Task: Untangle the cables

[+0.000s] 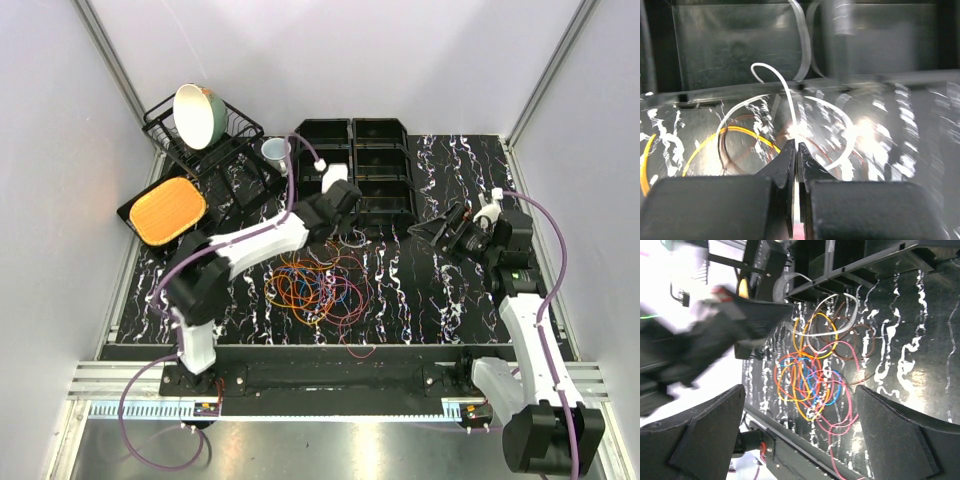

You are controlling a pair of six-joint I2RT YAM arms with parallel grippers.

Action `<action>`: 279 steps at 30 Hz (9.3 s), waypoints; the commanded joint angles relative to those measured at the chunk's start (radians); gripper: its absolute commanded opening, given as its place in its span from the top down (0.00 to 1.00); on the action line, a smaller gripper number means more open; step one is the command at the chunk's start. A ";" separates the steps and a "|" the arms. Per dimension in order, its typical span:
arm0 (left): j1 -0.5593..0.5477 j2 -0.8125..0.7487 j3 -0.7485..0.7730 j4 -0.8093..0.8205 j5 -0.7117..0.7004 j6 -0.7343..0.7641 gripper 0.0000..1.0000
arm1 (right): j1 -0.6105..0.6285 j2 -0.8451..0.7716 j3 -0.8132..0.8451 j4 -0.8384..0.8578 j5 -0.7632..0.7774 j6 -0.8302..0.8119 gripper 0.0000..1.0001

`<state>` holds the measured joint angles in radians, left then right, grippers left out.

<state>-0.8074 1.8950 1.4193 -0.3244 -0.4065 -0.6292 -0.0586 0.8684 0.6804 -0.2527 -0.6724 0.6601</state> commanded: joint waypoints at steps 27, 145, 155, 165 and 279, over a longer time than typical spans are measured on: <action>-0.021 -0.754 0.211 -0.183 0.701 0.327 1.00 | 0.013 -0.053 0.462 0.358 -0.321 0.332 0.05; -0.018 -1.490 -0.580 -0.515 -0.155 0.060 0.01 | 0.215 1.319 1.902 -0.076 0.389 -0.473 1.00; -0.016 -1.458 -0.580 -0.516 -0.158 0.059 0.01 | 0.215 1.233 1.610 -0.007 0.350 -0.485 1.00; -0.016 -1.452 -0.582 -0.518 -0.158 0.060 0.01 | 0.215 1.118 1.190 0.187 0.629 -0.540 1.00; 0.039 -0.752 -0.520 -0.077 -0.008 -0.001 1.00 | 0.272 0.288 0.438 -0.051 0.240 -0.148 0.19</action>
<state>-0.7712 1.2598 0.6785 -0.3313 -0.4267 -0.7216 0.2096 1.2041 1.0370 -0.2714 -0.3882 0.5468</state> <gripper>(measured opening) 0.009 0.804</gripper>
